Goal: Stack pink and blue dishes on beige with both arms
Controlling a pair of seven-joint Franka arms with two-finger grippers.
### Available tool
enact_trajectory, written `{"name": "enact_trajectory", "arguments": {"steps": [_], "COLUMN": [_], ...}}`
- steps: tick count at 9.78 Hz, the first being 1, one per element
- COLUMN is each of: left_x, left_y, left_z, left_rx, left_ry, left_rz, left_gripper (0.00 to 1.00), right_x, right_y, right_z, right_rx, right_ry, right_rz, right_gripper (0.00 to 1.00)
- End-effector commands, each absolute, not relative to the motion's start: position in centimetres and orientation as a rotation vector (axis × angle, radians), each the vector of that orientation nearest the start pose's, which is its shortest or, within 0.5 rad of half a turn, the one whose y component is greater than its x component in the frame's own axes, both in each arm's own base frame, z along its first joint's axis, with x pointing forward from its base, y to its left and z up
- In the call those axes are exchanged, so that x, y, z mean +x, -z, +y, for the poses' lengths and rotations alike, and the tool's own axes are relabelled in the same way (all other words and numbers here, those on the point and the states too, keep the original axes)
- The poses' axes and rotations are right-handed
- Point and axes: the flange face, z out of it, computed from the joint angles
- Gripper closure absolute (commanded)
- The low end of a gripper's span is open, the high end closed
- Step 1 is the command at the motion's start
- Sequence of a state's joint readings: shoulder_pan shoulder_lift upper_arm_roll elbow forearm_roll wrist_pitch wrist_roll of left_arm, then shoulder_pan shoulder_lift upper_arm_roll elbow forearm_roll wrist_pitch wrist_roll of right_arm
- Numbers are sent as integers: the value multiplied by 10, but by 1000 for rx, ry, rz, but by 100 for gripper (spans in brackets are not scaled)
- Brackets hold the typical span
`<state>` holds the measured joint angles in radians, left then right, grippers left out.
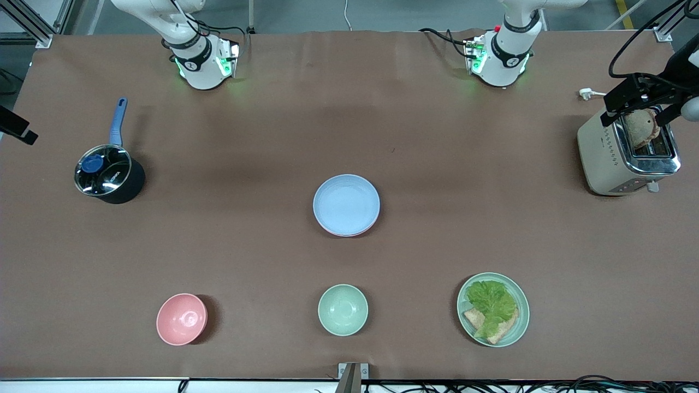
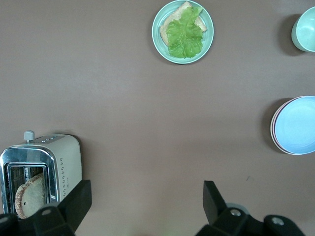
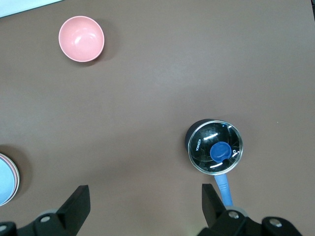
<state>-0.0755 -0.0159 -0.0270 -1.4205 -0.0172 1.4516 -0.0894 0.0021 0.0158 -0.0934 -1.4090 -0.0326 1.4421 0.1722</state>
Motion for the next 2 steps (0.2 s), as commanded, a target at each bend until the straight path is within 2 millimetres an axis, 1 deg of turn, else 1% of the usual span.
{"name": "enact_trajectory", "arguments": {"steps": [1,2], "left_x": [529,529], "left_y": [-678,-678], "left_z": [-56,-56], "left_rx": [-3140,-3140], "left_ry": [15,15], "left_rz": [17,17], "left_gripper": [0,0], "right_x": [544,544], "right_y": [-682,-682], "right_z": [-46,-46], "right_rx": [-3139,-3132], "right_ry": [28,28], "right_rz": [384,379], "right_gripper": [0,0]}}
